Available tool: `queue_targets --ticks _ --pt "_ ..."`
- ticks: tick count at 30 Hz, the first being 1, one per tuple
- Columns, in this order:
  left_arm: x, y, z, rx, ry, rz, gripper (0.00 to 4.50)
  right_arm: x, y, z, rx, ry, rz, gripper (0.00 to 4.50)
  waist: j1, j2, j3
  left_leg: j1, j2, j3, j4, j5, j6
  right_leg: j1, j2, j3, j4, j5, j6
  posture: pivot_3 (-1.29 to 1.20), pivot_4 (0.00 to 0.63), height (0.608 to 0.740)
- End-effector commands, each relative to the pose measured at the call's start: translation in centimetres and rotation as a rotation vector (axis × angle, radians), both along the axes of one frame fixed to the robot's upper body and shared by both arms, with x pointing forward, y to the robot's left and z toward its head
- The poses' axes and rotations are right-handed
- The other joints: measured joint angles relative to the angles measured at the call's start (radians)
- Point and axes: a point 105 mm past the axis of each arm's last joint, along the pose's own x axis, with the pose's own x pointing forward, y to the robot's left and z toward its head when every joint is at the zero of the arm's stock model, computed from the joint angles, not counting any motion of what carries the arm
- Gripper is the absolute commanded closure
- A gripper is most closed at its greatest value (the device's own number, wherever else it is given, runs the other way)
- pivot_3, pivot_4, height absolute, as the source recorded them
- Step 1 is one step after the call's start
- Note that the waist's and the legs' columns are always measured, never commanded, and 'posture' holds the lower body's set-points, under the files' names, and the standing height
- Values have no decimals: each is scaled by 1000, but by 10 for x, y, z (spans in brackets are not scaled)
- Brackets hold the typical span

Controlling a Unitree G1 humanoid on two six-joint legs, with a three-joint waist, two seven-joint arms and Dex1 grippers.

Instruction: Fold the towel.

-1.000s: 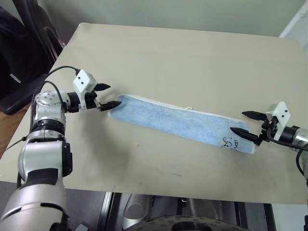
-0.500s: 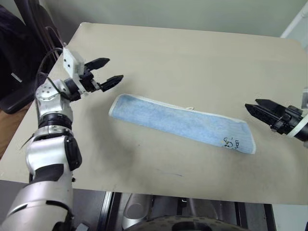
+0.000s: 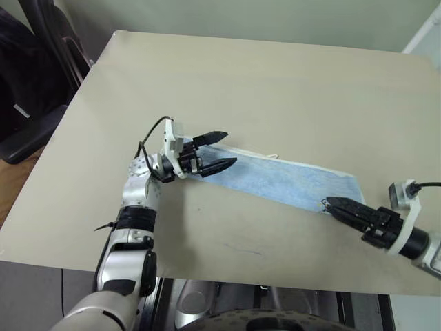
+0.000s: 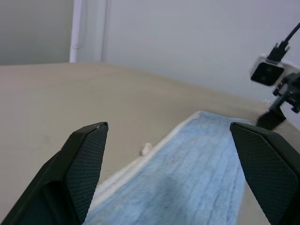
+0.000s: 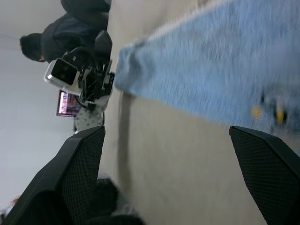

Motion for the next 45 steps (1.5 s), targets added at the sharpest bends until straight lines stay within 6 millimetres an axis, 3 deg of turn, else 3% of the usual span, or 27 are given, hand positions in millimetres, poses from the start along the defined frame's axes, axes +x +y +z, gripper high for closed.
queue_targets --ticks 1,7,12,23,36,41,45 --pt "-6 -4 6 -1 -37 -3 0 -5 -2 -3 28 40 -11 20 0 0 0 0 0 0 0 0 0 0 0 0 0 1 0 0 150 733" --pt "-9 -9 3 -4 -25 4 0 -4 -14 -23 51 126 -103 20 -1 0 0 1 0 0 1 -6 6 1 0 1 0 2 -6 0 150 733" --pt "-13 -14 2 3 -25 0 0 10 -24 -26 54 119 -189 20 -2 0 0 1 0 0 2 -6 6 1 0 2 0 3 -7 0 150 733" --pt "-14 -17 7 9 -22 2 0 21 -47 -36 -34 176 -319 20 -2 0 0 2 -1 0 2 -6 6 3 0 2 -1 4 -7 0 150 733" --pt "-12 -20 8 13 -7 3 0 35 -88 -23 -34 121 -515 20 0 -2 -1 5 -1 0 2 -11 2 9 -2 2 -4 4 -6 0 150 733" --pt "-12 -20 8 15 -8 1 0 30 -90 -23 -10 121 -533 20 1 -1 -1 3 -1 0 1 -13 2 9 -1 2 -8 3 -6 0 150 733" --pt "-13 -22 8 19 -11 -3 0 27 -79 -26 56 112 -512 20 0 -2 -1 3 -1 0 1 -13 1 8 -1 1 -12 3 -5 0 150 733"
